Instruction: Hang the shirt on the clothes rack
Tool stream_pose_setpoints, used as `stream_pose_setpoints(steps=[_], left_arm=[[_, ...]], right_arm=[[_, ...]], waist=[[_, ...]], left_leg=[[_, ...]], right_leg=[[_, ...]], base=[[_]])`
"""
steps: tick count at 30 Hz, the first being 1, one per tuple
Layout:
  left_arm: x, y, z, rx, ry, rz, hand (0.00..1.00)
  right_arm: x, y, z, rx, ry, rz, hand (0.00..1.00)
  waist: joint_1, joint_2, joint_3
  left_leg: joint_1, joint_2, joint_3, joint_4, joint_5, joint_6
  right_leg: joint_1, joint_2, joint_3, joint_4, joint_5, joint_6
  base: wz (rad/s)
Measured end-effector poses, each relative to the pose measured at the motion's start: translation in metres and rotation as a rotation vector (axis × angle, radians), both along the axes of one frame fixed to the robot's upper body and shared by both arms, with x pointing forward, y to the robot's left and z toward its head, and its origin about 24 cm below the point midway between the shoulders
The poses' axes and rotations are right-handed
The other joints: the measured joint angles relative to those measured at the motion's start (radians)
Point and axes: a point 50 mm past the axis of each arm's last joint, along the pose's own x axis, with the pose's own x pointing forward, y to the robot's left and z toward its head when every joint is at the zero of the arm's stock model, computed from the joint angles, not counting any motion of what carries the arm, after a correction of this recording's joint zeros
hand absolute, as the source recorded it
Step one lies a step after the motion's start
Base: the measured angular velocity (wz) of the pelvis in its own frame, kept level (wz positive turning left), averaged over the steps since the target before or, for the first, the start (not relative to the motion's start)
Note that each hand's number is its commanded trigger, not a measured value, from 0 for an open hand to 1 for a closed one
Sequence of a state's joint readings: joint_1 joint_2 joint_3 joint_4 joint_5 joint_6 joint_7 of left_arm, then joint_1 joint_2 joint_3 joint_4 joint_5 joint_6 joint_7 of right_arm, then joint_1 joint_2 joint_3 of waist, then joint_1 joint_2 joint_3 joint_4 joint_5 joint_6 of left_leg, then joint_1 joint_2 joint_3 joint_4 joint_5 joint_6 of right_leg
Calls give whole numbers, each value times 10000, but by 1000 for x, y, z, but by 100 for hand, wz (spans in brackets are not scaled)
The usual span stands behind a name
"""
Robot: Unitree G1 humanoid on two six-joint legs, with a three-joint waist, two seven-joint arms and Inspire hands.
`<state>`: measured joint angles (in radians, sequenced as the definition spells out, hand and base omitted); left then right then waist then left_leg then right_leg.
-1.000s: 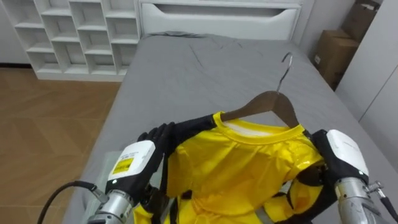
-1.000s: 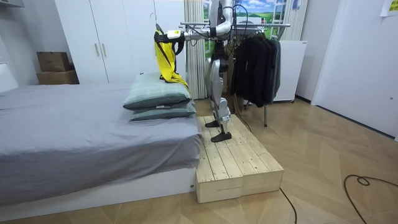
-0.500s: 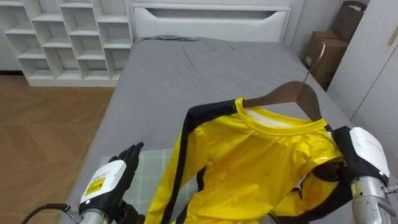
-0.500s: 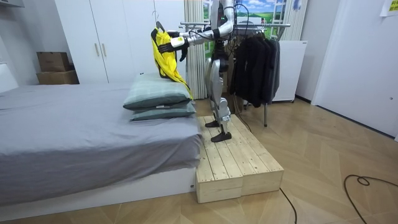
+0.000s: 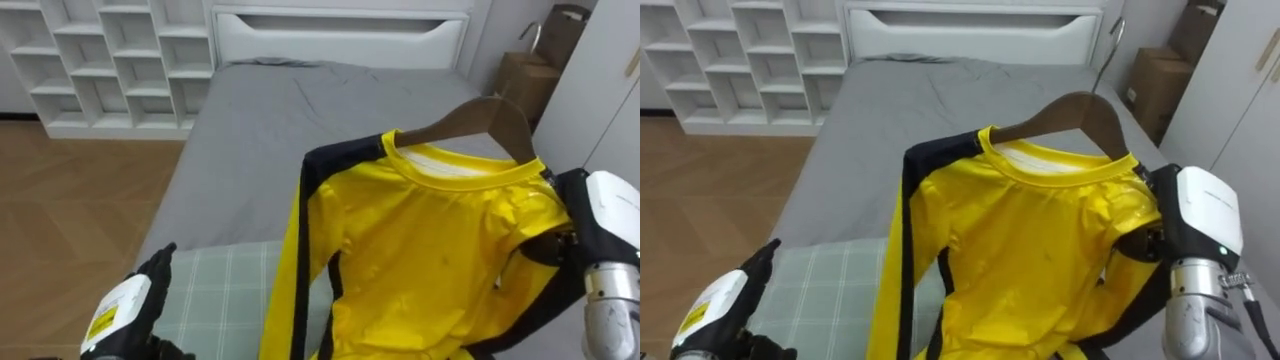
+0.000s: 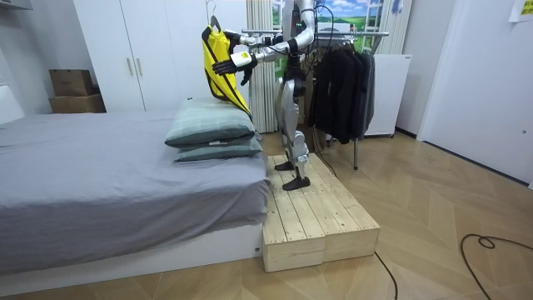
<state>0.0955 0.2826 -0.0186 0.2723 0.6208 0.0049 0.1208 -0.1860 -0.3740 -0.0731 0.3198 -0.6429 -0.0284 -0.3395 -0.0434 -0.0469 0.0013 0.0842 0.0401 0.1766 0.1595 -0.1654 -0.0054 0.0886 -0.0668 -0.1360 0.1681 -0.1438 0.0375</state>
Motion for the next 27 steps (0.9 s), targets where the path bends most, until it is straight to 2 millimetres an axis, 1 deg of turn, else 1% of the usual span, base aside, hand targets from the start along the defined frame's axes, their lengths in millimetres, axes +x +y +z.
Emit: stream_pose_setpoints(steps=[2,4,6,11,15,22,24,27], left_arm=[[-6,3,-5,-13,145,172,0],[-13,6,-13,-158,414,438,0],[-20,8,-21,-407,734,708,0],[-32,9,-35,-486,1360,974,0],[-45,11,-50,-537,2086,1218,0],[-58,12,-60,-615,2623,1419,0],[-66,13,-67,-712,2980,1590,0],[-76,14,-77,-1104,3501,2018,0]], right_arm=[[-2,2,2,-266,-64,104,100],[-3,2,2,-475,-52,139,100],[-7,3,2,-528,-85,194,100],[-11,6,8,-570,-371,341,100],[-17,7,5,-501,-324,393,100],[-18,7,5,-454,-295,397,100],[-23,8,6,-479,-382,453,100],[-23,10,10,-454,-555,532,100]], waist=[[53,-2,0],[31,-14,-2],[66,-78,-30],[67,-90,-27],[143,-85,-25],[207,-55,-22],[235,-55,-22],[245,-53,-22]], left_leg=[[55,2,54,-24,0,0],[121,0,107,-80,0,0],[122,-1,113,-87,0,0],[151,-3,120,-89,0,0],[159,-3,115,-95,0,-1],[131,-2,125,-157,1,-3],[135,-2,144,-177,1,-4],[175,-2,218,-240,1,-5]], right_leg=[[5,1,44,18,0,1],[25,1,91,23,-1,1],[28,5,98,23,-2,3],[91,8,107,-4,-2,3],[62,9,103,-14,-2,3],[-21,14,99,4,-2,3],[-33,18,101,1,-2,3],[-44,23,117,-1,-1,3]], base=[[-11],[-9],[0],[0],[0],[0],[-2],[-6]])
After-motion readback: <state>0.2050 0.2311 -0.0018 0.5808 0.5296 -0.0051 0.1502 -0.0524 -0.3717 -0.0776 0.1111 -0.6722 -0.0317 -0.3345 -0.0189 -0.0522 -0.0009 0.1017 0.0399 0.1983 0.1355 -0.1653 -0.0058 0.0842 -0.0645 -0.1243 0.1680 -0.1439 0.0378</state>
